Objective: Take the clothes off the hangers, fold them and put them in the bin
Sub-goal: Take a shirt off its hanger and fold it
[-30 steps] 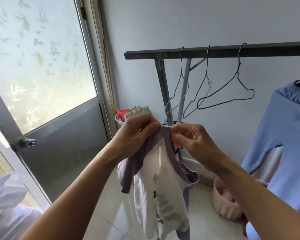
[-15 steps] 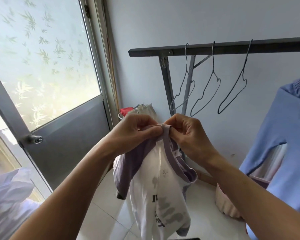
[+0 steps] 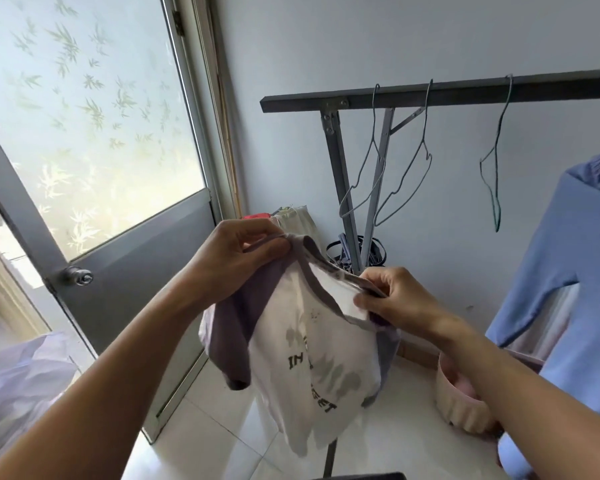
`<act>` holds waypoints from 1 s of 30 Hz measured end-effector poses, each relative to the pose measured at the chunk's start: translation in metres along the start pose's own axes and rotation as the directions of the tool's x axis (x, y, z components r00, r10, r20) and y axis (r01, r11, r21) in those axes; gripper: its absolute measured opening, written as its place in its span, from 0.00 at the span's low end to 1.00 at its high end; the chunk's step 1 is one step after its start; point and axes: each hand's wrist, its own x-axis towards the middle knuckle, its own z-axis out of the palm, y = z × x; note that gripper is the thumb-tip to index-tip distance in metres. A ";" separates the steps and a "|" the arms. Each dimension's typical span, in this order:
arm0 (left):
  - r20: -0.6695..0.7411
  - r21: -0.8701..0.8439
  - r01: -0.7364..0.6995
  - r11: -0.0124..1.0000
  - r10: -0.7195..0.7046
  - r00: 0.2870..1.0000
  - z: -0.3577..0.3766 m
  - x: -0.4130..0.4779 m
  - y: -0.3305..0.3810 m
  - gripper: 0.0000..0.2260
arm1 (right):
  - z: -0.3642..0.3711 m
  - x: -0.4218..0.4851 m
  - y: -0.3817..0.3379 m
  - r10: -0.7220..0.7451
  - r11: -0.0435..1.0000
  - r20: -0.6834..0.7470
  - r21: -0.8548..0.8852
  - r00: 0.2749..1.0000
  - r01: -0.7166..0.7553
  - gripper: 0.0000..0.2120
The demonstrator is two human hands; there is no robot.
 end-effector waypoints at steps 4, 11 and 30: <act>-0.034 -0.008 0.054 0.998 -0.054 0.998 -0.017 -0.008 -0.014 0.05 | -0.018 -0.001 0.002 0.004 0.999 -0.052 -0.053 0.999 -0.007 0.03; -0.074 -0.067 0.094 0.993 -0.099 0.992 -0.031 -0.018 -0.024 0.06 | -0.034 -0.005 -0.023 -0.036 0.991 0.027 0.126 0.999 0.032 0.12; -0.144 -0.208 0.311 0.927 -0.344 0.928 -0.016 -0.021 -0.028 0.08 | -0.042 -0.016 -0.036 0.025 0.959 -0.130 0.283 0.991 0.013 0.09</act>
